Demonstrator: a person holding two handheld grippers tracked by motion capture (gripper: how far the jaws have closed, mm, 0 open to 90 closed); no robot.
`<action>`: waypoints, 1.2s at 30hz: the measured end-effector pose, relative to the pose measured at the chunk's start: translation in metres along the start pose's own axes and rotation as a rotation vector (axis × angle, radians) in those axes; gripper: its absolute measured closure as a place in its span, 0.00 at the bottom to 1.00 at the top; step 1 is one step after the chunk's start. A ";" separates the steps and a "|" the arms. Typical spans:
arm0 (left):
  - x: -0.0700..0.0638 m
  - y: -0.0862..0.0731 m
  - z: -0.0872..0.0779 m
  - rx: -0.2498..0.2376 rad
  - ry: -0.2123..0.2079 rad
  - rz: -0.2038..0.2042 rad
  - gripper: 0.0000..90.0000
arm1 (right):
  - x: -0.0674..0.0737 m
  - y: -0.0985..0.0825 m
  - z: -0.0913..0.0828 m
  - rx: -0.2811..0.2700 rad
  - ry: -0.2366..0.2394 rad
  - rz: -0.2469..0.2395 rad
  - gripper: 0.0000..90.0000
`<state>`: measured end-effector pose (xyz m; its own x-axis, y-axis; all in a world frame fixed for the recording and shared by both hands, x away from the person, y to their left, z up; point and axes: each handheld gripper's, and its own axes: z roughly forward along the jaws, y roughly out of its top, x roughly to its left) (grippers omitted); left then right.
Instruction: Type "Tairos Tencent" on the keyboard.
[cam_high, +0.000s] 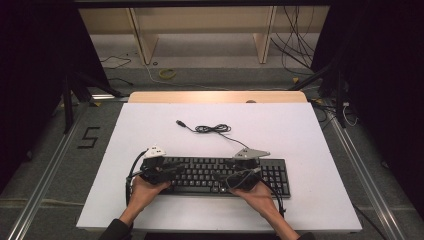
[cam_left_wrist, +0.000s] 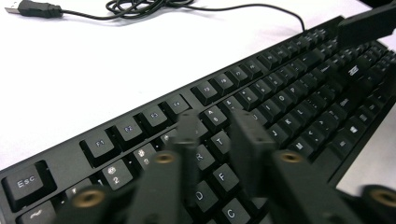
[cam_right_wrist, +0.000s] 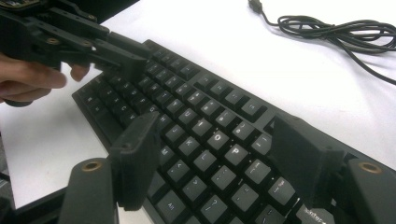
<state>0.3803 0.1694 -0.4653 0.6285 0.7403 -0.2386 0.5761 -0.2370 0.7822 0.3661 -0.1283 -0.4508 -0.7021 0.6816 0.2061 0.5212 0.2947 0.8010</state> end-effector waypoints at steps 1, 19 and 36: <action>0.000 0.000 0.000 -0.005 -0.005 -0.002 0.67 | 0.000 0.000 0.000 0.000 -0.001 -0.002 0.38; -0.001 -0.005 -0.020 -0.101 -0.083 -0.014 0.35 | 0.000 0.004 0.005 -0.007 0.001 -0.012 0.41; 0.000 -0.013 -0.027 -0.111 -0.069 -0.020 0.33 | 0.000 0.007 0.014 0.013 0.007 -0.027 0.58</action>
<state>0.3587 0.1893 -0.4606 0.6543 0.6980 -0.2910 0.5298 -0.1484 0.8351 0.3763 -0.1172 -0.4532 -0.7191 0.6689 0.1882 0.5083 0.3217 0.7988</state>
